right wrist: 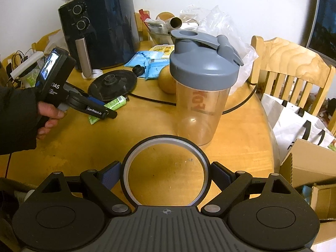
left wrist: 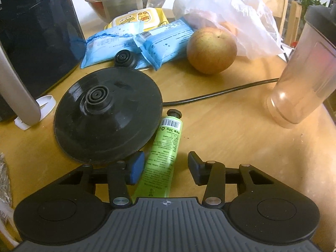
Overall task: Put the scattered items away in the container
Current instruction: 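Close the left gripper on the green hand-cream tube, then carry the green tube with the left gripper while the right gripper carries the ring toward the box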
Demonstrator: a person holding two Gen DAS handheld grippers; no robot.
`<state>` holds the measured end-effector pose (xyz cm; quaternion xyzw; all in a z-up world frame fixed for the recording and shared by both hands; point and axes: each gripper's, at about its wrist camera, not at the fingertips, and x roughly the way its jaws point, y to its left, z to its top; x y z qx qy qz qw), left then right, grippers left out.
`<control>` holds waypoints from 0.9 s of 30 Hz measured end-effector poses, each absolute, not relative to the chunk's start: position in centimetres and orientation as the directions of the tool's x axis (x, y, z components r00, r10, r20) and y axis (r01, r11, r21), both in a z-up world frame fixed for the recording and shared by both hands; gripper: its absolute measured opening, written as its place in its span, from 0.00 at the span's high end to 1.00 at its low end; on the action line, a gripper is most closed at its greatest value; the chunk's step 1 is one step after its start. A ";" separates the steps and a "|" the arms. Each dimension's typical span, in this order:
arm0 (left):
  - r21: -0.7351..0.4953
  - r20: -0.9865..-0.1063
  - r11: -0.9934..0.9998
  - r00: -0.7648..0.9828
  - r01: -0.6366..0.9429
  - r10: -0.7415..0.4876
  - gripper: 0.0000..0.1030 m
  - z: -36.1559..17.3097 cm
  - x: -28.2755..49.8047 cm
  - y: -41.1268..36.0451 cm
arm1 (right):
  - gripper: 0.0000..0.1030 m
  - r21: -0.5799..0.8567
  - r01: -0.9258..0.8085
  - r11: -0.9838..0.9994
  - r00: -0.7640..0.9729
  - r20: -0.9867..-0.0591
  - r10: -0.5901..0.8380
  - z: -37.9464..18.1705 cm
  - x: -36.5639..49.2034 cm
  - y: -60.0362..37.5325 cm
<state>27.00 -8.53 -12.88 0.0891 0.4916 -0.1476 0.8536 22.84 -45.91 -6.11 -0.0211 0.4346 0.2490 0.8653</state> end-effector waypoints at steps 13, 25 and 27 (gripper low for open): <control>0.009 -0.863 0.933 0.474 0.360 -0.174 0.73 -12.9 27.5 -9.3 | 0.11 0.185 -0.480 0.857 0.480 -0.763 0.434 -6.1 22.5 -46.0; -0.005 -0.838 0.934 0.508 0.358 -0.200 0.73 -10.2 25.6 -9.5 | 0.11 0.199 -0.540 0.818 0.452 -0.751 0.482 -5.8 22.3 -46.2; -0.002 -0.833 0.936 0.518 0.351 -0.196 0.73 -9.6 25.2 -9.3 | 0.11 0.199 -0.552 0.810 0.450 -0.747 0.490 -5.6 22.1 -46.0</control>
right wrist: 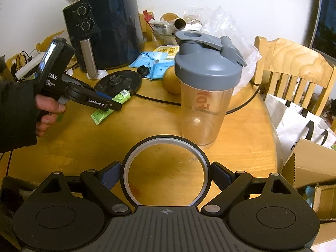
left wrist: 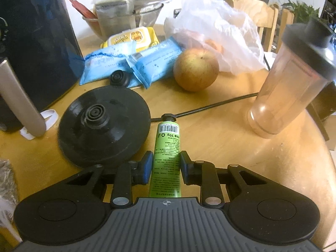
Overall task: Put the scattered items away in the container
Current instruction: 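Carry the green tube with the left gripper while the right gripper carries the ring toward the box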
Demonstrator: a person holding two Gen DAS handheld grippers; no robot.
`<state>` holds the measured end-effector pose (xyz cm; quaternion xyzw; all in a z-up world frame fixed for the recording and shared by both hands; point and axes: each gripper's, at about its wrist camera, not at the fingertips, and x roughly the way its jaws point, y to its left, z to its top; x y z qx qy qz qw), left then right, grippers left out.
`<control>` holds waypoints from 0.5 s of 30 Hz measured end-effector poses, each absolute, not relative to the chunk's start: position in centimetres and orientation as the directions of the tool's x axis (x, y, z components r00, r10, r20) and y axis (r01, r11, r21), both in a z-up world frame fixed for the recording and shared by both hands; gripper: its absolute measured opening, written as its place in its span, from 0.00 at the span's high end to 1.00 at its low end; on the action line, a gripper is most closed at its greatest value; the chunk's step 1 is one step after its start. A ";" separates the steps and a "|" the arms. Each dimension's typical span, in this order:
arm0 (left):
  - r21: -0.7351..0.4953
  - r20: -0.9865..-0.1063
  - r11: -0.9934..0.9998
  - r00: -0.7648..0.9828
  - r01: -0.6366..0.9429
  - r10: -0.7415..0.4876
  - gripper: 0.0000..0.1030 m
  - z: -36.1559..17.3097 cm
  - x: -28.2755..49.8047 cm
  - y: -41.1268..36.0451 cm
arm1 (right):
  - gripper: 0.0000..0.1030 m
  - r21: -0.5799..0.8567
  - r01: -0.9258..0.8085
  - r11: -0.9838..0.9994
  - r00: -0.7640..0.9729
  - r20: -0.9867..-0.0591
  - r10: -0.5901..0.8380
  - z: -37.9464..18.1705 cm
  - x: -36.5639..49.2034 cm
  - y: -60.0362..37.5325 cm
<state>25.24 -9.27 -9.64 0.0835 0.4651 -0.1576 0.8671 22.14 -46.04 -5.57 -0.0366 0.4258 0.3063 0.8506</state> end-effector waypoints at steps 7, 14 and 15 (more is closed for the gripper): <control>-0.007 -0.821 0.950 0.541 0.312 -0.183 0.73 -7.8 23.4 -8.4 | 0.11 0.198 -0.585 0.786 0.444 -0.734 0.515 -4.7 21.5 -45.5; -0.018 -0.812 0.958 0.555 0.285 -0.180 0.73 -6.1 21.1 -7.6 | 0.11 0.194 -0.619 0.761 0.438 -0.718 0.540 -3.8 21.0 -45.1; -0.018 -0.811 0.960 0.557 0.281 -0.178 0.73 -5.9 20.8 -7.5 | 0.11 0.195 -0.622 0.759 0.439 -0.716 0.543 -3.6 20.9 -45.1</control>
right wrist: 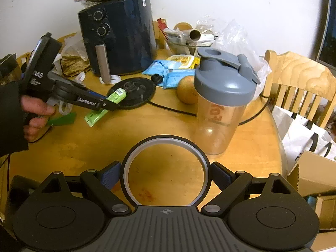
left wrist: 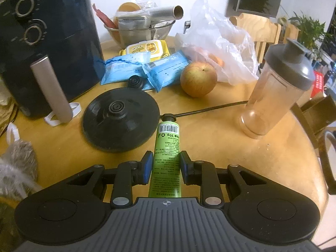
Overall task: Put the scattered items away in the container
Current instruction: 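Carry the green tube with the left gripper while the right gripper carries the ring toward the box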
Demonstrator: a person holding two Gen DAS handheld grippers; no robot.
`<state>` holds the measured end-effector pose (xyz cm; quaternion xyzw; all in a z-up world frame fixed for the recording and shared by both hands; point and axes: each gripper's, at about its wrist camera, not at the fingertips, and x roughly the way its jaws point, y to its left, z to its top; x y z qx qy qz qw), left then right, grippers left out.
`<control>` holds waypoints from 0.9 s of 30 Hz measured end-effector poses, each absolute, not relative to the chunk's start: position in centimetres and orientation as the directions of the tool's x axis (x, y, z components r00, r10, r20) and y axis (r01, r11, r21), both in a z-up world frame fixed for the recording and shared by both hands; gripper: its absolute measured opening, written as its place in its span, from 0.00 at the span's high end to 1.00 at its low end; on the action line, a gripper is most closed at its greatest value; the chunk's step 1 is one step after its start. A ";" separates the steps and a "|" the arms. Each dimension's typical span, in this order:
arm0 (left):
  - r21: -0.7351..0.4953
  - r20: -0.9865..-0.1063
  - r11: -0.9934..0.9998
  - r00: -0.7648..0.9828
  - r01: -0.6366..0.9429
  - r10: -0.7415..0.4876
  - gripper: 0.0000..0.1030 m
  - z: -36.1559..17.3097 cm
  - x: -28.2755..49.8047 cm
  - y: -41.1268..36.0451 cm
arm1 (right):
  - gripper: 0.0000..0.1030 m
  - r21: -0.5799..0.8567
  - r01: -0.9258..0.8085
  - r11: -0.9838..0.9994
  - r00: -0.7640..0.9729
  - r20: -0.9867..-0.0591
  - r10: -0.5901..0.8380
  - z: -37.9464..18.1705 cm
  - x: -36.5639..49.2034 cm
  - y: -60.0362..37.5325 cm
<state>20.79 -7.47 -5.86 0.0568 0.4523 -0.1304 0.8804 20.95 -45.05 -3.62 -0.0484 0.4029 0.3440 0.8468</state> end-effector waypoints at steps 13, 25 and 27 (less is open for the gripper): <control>-0.043 -0.812 0.975 0.562 0.216 -0.160 0.73 -2.2 16.1 -5.7 | 0.11 0.195 -0.837 0.511 0.258 -0.683 0.684 -1.4 19.7 -44.3; -0.105 -0.774 0.979 0.604 0.175 -0.191 0.73 1.3 10.9 -4.3 | 0.11 0.187 -0.868 0.459 0.242 -0.649 0.722 0.6 17.6 -44.4; -0.118 -0.765 0.978 0.613 0.171 -0.199 0.73 1.8 9.8 -4.2 | 0.11 0.188 -0.871 0.454 0.239 -0.644 0.726 0.9 17.4 -44.6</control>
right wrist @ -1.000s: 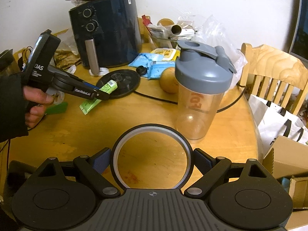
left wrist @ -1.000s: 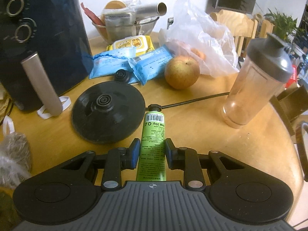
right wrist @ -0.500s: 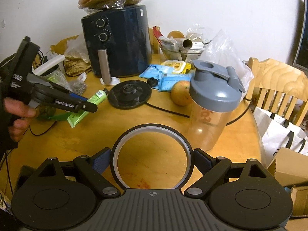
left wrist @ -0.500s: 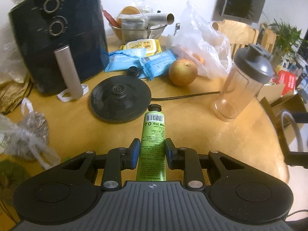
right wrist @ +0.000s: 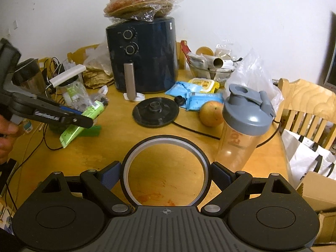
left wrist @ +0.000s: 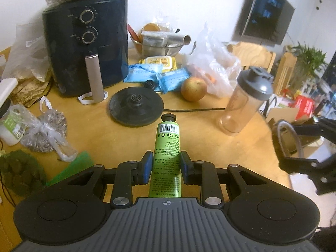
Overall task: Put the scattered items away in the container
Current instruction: 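Carry the green tube with the left gripper while the right gripper carries the ring toward the box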
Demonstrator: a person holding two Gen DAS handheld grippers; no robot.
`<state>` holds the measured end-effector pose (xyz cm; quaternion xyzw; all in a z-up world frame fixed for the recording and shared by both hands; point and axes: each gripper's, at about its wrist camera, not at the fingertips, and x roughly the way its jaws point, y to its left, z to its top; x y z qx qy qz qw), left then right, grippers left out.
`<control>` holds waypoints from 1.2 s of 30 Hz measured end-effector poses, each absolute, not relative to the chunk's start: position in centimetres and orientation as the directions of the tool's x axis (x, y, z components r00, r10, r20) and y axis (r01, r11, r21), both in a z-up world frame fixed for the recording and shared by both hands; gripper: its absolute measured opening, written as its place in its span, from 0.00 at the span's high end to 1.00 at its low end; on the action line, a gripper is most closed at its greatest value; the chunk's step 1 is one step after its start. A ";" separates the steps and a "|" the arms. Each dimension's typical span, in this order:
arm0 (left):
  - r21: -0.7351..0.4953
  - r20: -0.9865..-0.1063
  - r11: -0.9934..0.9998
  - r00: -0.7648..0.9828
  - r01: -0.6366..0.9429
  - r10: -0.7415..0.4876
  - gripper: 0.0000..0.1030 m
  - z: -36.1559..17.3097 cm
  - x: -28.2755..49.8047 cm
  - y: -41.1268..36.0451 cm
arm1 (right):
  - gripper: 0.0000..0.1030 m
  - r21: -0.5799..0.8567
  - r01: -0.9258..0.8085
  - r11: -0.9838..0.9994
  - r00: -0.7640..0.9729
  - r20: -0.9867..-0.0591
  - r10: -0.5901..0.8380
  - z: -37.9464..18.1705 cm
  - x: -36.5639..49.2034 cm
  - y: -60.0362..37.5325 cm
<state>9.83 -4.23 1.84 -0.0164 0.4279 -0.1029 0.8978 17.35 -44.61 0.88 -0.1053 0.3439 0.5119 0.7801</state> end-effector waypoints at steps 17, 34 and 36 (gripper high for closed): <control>-0.280 -0.796 0.960 0.563 -0.014 -0.224 0.73 1.1 3.2 -2.7 | 0.11 0.211 -0.893 0.397 0.180 -0.641 0.746 1.0 13.8 -45.3; -0.452 -0.811 0.866 0.504 -0.216 -0.298 0.73 -2.1 -2.0 -1.3 | 0.11 0.204 -0.961 0.186 0.001 -0.672 0.740 0.6 10.8 -45.1; -0.468 -0.806 0.855 0.505 -0.226 -0.308 0.73 -2.3 -2.4 -1.2 | 0.11 0.202 -0.964 0.172 -0.010 -0.678 0.735 0.5 10.5 -45.0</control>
